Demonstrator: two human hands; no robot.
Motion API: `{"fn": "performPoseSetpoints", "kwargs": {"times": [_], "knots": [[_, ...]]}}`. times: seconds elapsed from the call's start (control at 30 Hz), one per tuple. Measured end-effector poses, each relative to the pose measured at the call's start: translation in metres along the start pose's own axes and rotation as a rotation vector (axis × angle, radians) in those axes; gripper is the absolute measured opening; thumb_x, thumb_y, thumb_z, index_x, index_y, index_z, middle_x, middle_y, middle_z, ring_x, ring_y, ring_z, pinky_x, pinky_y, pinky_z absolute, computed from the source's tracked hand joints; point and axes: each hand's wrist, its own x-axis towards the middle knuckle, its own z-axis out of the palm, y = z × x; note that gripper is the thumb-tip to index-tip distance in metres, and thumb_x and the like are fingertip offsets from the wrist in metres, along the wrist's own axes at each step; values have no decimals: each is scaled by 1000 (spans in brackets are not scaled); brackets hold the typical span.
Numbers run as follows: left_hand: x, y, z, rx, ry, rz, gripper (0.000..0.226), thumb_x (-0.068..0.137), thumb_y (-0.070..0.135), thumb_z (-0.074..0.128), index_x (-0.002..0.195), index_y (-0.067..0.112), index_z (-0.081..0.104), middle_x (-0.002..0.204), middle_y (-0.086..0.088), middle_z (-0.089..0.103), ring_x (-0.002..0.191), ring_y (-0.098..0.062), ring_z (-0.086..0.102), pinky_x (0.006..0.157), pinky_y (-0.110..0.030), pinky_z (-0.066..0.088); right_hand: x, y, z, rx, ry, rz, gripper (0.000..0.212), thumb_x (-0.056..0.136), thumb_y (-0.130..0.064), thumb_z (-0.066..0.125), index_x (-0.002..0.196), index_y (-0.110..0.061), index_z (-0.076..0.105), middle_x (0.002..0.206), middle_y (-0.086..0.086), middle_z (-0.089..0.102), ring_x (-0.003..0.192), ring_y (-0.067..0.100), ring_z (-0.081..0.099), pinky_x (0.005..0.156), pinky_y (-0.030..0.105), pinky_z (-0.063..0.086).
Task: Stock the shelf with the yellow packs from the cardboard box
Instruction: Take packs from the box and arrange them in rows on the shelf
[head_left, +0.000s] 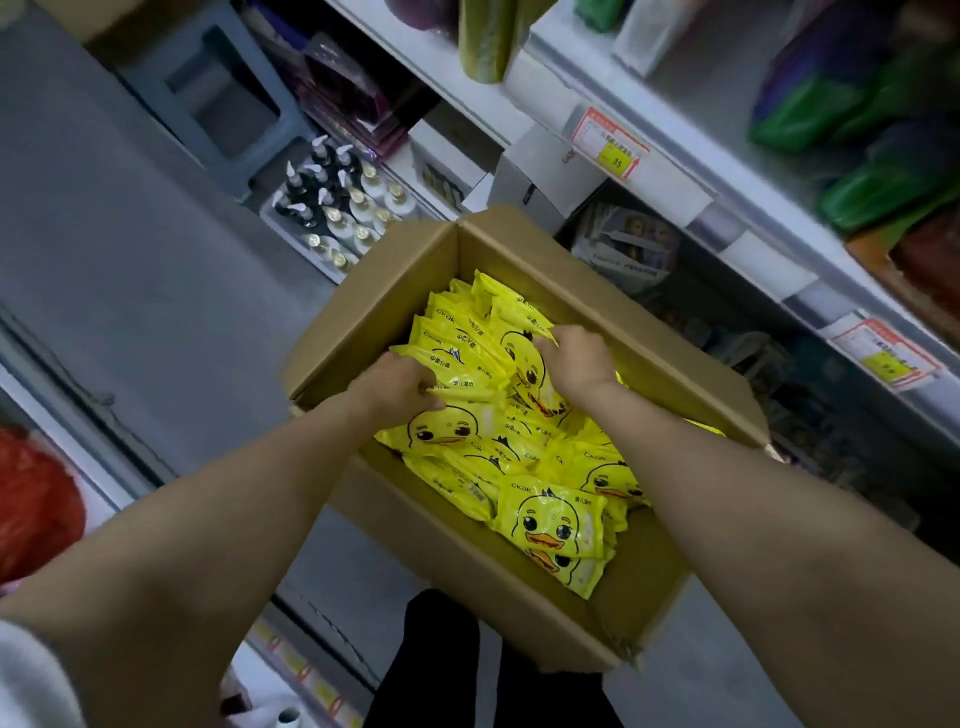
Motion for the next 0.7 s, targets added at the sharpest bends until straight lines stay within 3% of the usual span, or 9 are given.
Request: {"fn": "performPoseSetpoints", "kwargs": {"times": [0.03, 0.1, 0.17, 0.27, 0.37, 0.43, 0.5, 0.57, 0.7], "knots": [[-7, 6, -6, -46, 6, 42, 31, 90, 41, 65, 98, 11, 66, 89, -5, 62, 103, -31, 58, 75, -32, 42, -7, 3, -8, -32, 11, -6, 29, 100, -37, 51, 106, -11, 63, 110, 19, 67, 108, 41, 59, 78, 38, 45], [-22, 23, -18, -144, 24, 79, 38, 97, 37, 57, 114, 3, 61, 109, -14, 64, 104, -28, 57, 80, -34, 42, -22, 12, -23, -35, 31, -16, 34, 99, -35, 55, 127, -17, 58, 128, 14, 63, 117, 37, 58, 92, 39, 47], [-39, 40, -32, -184, 46, 107, 41, 100, 37, 51, 119, 1, 58, 115, -16, 63, 99, -24, 55, 79, -34, 41, -40, 19, -39, 50, 37, -36, 38, 97, -31, 59, 135, -28, 55, 139, 2, 58, 120, 32, 58, 100, 39, 47], [-54, 58, -50, -213, 50, 149, 46, 99, 43, 50, 106, -1, 61, 93, -10, 61, 93, -28, 58, 69, -32, 41, -67, 27, -65, 269, 68, -35, 27, 93, -29, 66, 118, -35, 69, 136, -6, 61, 120, 23, 60, 100, 43, 50], [-73, 77, -74, -291, 4, 155, 69, 84, 58, 64, 134, 11, 54, 133, -4, 56, 127, -24, 50, 98, -31, 39, -93, 32, -96, 401, 123, 1, 32, 78, -43, 80, 108, -35, 73, 126, -4, 66, 121, 14, 58, 105, 35, 45], [-85, 91, -92, -335, -70, 168, 63, 74, 57, 74, 125, 25, 58, 125, 7, 59, 122, -16, 54, 102, -31, 40, -112, 33, -121, 430, 175, 16, 46, 67, -47, 87, 109, -35, 71, 128, -3, 65, 122, 15, 57, 106, 35, 44], [-95, 106, -110, -303, -114, 213, 46, 73, 48, 80, 111, 31, 60, 106, 16, 63, 104, -8, 60, 97, -29, 42, -126, 36, -147, 447, 210, 4, 60, 67, -35, 90, 122, -28, 66, 132, -2, 62, 125, 15, 53, 103, 27, 41], [-100, 125, -128, -227, -78, 283, 47, 67, 49, 85, 106, 31, 66, 101, 16, 69, 96, -5, 64, 96, -29, 45, -141, 36, -175, 436, 256, -11, 75, 67, -29, 91, 135, -25, 58, 137, -3, 57, 128, 14, 49, 96, 21, 36], [-122, 175, -168, -153, -20, 406, 26, 75, 30, 83, 95, 29, 67, 90, 14, 71, 76, 4, 64, 63, -14, 46, -170, 35, -228, 379, 394, 2, 80, 62, -36, 92, 134, -30, 58, 133, -3, 61, 125, 17, 55, 105, 31, 43]]}}
